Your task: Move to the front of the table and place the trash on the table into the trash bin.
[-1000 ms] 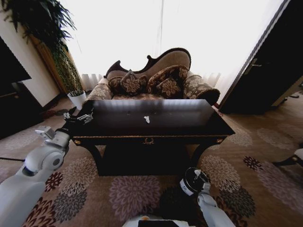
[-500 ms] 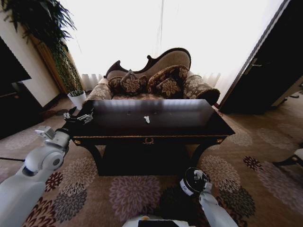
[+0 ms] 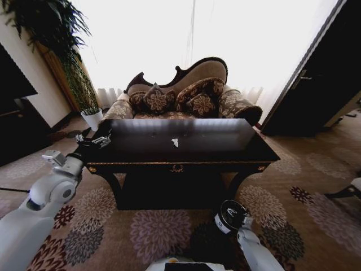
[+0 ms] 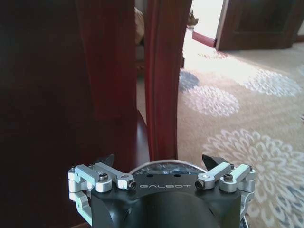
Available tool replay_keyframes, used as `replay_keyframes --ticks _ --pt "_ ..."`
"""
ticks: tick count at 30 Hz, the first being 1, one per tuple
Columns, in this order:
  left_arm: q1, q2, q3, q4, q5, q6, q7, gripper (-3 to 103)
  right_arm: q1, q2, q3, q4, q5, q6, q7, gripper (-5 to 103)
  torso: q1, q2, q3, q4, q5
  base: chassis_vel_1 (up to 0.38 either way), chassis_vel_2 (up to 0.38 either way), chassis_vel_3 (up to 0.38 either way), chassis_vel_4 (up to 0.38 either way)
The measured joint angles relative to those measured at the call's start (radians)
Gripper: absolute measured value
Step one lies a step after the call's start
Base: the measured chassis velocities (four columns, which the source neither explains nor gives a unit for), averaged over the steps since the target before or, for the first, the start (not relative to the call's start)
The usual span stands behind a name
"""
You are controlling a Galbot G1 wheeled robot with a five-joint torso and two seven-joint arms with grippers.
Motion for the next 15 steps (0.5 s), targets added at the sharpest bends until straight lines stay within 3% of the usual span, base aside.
replay_keyframes --ticks 7,15 --pt "0.000 0.000 0.000 0.000 0.000 0.000 0.000 100 -0.156 -0.009 0.028 0.176 0.006 0.042 0.003 100 0.000 0.000 0.000 -0.0003 0.0001 0.000 0.000 0.000 0.000" --pt "0.000 0.000 0.000 0.000 0.000 0.000 0.000 100 -0.394 0.005 0.102 0.537 0.063 0.073 0.007 100 0.000 0.000 0.000 0.0001 -0.0002 0.000 0.000 0.000 0.000"
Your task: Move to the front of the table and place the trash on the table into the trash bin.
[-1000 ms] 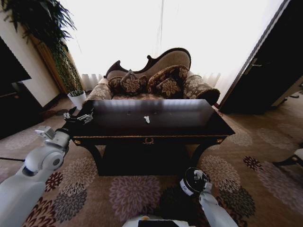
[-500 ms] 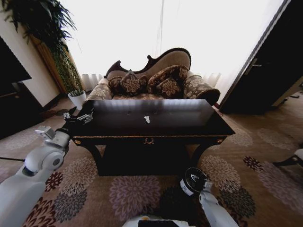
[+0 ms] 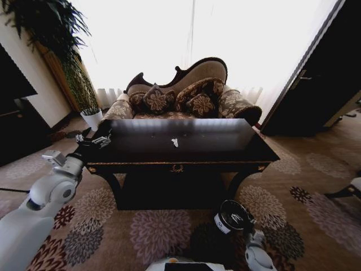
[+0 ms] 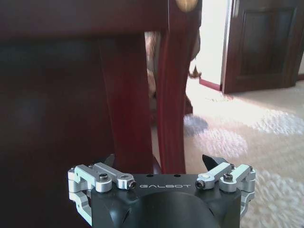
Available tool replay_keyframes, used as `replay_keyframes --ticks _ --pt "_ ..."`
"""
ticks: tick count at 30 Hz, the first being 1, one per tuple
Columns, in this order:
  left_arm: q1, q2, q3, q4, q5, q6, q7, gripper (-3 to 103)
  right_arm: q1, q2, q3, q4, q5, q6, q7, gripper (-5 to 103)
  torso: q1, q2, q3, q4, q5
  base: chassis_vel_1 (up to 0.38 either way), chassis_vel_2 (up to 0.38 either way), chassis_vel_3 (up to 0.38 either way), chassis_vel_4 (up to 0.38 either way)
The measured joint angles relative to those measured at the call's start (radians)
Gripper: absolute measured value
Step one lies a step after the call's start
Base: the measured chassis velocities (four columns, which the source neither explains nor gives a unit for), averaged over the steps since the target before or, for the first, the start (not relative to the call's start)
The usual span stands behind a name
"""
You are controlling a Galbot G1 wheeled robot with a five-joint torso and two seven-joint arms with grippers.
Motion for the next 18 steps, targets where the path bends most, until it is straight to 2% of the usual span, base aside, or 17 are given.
replay_keyframes --ticks 5,7,10,11,18 --pt "0.000 0.000 0.000 0.000 0.000 0.000 0.000 100 -0.133 0.023 0.030 0.186 0.020 -0.005 0.006 100 0.000 0.000 0.000 -0.0002 0.0001 0.000 0.000 0.000 0.000" --pt "0.000 0.000 0.000 0.000 0.000 0.000 0.000 100 -0.223 0.043 0.052 0.315 0.023 -0.004 0.010 100 0.000 0.000 0.000 -0.0003 0.0002 0.000 0.000 0.000 0.000" --pt "0.000 0.000 0.000 0.000 0.000 0.000 0.000 100 -0.276 0.051 0.062 0.396 0.023 -0.002 0.013 100 0.000 0.000 0.000 -0.0002 0.0001 0.000 0.000 0.000 0.000" --pt "0.000 0.000 0.000 0.000 0.000 0.000 0.000 100 -0.322 0.058 0.071 0.468 0.015 0.002 0.015 100 0.000 0.000 0.000 -0.0002 -0.0001 0.000 0.000 0.000 0.000" --pt "0.000 0.000 0.000 0.000 0.000 0.000 0.000 100 -0.412 0.082 0.101 0.641 -0.064 0.024 0.046 100 0.000 0.000 0.000 -0.0002 0.0003 0.000 0.000 0.000 0.000"
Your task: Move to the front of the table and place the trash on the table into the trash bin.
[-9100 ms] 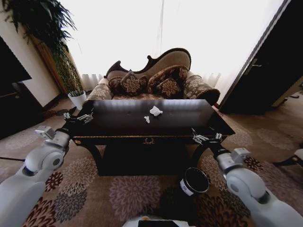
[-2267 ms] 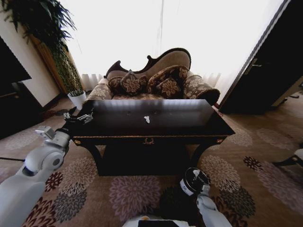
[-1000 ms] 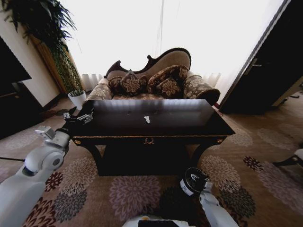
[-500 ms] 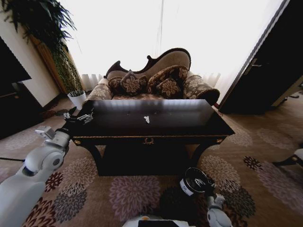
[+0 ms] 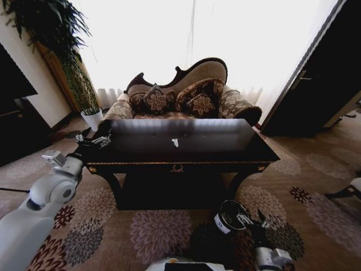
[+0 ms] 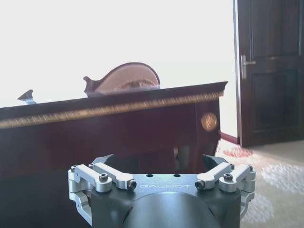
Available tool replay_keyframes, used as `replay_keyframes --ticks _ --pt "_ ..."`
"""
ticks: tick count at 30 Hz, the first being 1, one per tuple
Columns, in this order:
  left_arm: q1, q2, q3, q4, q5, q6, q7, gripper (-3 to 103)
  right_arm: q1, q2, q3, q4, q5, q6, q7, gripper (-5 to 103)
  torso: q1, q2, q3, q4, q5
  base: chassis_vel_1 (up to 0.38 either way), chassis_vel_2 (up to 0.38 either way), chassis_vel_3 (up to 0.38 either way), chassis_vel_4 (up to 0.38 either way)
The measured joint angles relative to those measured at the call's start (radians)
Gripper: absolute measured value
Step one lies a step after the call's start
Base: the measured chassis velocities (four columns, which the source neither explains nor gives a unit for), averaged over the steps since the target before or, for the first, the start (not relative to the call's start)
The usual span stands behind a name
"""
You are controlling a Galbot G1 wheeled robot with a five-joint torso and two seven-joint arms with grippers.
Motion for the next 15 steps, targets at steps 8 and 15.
replay_keyframes --ticks 8,15 --pt "0.000 0.000 0.000 0.000 0.000 0.000 0.000 100 -0.010 -0.028 0.029 0.198 -0.001 -0.086 0.028 100 0.000 0.000 0.000 0.0000 -0.0002 0.000 0.000 0.000 0.000" --pt "0.000 0.000 0.000 0.000 0.000 0.000 0.000 100 0.149 -0.171 -0.014 0.272 0.021 -0.246 0.133 100 0.000 0.000 0.000 0.0000 0.0000 0.000 0.000 0.000 0.000"
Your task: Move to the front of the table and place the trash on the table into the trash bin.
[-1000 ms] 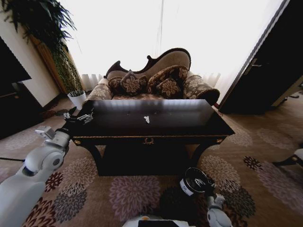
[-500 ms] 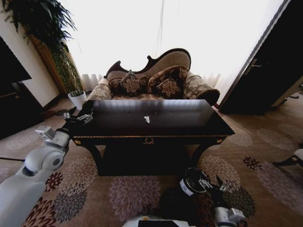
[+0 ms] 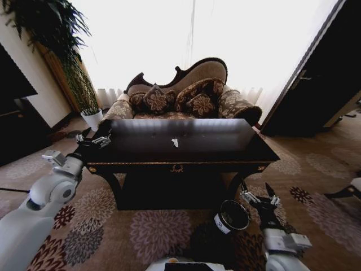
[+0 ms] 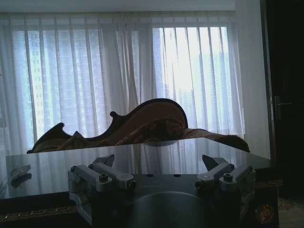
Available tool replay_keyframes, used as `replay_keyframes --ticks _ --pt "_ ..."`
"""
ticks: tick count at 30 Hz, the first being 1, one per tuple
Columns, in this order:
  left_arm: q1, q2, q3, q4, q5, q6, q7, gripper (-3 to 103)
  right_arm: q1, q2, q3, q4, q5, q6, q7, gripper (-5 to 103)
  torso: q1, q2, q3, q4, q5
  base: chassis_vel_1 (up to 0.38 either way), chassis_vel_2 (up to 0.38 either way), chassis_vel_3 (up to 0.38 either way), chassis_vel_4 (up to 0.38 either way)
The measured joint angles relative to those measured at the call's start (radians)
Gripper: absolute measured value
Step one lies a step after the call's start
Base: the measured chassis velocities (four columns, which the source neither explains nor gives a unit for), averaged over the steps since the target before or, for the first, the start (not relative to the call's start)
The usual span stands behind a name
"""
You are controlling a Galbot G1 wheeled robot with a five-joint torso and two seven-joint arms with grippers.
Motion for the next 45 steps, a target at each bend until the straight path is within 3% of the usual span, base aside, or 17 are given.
replay_keyframes --ticks 6,8,12,13,17,19,21,22,24,28,31,33,36,45 --pt "0.000 0.000 0.000 0.000 0.000 0.000 0.000 100 0.129 -0.199 -0.085 0.004 0.074 -0.111 0.045 100 0.000 0.000 0.000 0.0002 0.0001 0.000 0.000 0.000 0.000" --pt "0.000 0.000 0.000 0.000 0.000 0.000 0.000 100 0.142 -0.224 -0.096 0.002 0.084 -0.120 0.046 100 0.000 0.000 0.000 0.0000 0.0001 0.000 0.000 0.000 0.000" --pt "0.000 0.000 0.000 0.000 0.000 0.000 0.000 100 0.261 -0.351 -0.148 -0.037 0.142 -0.157 0.048 100 0.000 0.000 0.000 0.0000 0.0000 0.000 0.000 0.000 0.000" --pt "0.000 0.000 0.000 0.000 0.000 0.000 0.000 100 0.261 -0.351 -0.148 -0.037 0.142 -0.157 0.048 100 0.000 0.000 0.000 0.0000 0.0000 0.000 0.000 0.000 0.000" --pt "0.000 0.000 0.000 0.000 0.000 0.000 0.000 100 0.468 -0.495 -0.235 -0.110 0.286 -0.212 0.055 100 0.000 0.000 0.000 0.0000 0.0001 0.000 0.000 0.000 0.000" --pt "0.000 0.000 0.000 0.000 0.000 0.000 0.000 100 0.505 -0.511 -0.256 -0.122 0.304 -0.217 0.056 100 0.000 0.000 0.000 0.0000 0.0000 0.000 0.000 0.000 0.000" --pt "0.000 0.000 0.000 0.000 0.000 0.000 0.000 100 0.657 -0.556 -0.361 -0.162 0.368 -0.235 0.068 100 0.000 0.000 0.000 0.0001 -0.0003 0.000 0.000 0.000 0.000" --pt "0.000 0.000 0.000 0.000 0.000 0.000 0.000 100 0.657 -0.556 -0.361 -0.162 0.368 -0.235 0.068 100 0.000 0.000 0.000 0.0001 -0.0003 0.000 0.000 0.000 0.000" --pt "0.000 0.000 0.000 0.000 0.000 0.000 0.000 100 0.803 -0.564 -0.491 -0.208 0.407 -0.256 0.090 100 0.000 0.000 0.000 0.0002 0.0000 0.000 0.000 0.000 0.000" --pt "0.000 0.000 0.000 0.000 0.000 0.000 0.000 100 0.915 -0.553 -0.608 -0.243 0.439 -0.275 0.105 100 0.000 0.000 0.000 -0.0001 0.0000 0.000 0.000 0.000 0.000" --pt "0.000 0.000 0.000 0.000 0.000 0.000 0.000 100 1.103 -0.533 -0.788 -0.295 0.471 -0.292 0.120 100 0.000 0.000 0.000 0.0001 -0.0002 0.000 0.000 0.000 0.000" --pt "0.000 0.000 0.000 0.000 0.000 0.000 0.000 100 1.132 -0.528 -0.818 -0.303 0.478 -0.296 0.124 100 0.000 0.000 0.000 0.0001 -0.0002 0.000 0.000 0.000 0.000" --pt "0.000 0.000 0.000 0.000 0.000 0.000 0.000 100 1.280 -0.478 -0.975 -0.363 0.519 -0.316 0.142 100 0.000 0.000 0.000 0.0000 -0.0004 0.000 0.000 0.000 0.000" --pt "0.000 0.000 0.000 0.000 0.000 0.000 0.000 100 1.452 -0.339 -1.182 -0.498 0.516 -0.337 0.189 100 0.000 0.000 0.000 0.0001 -0.0002 0.000 0.000 0.000 0.000"
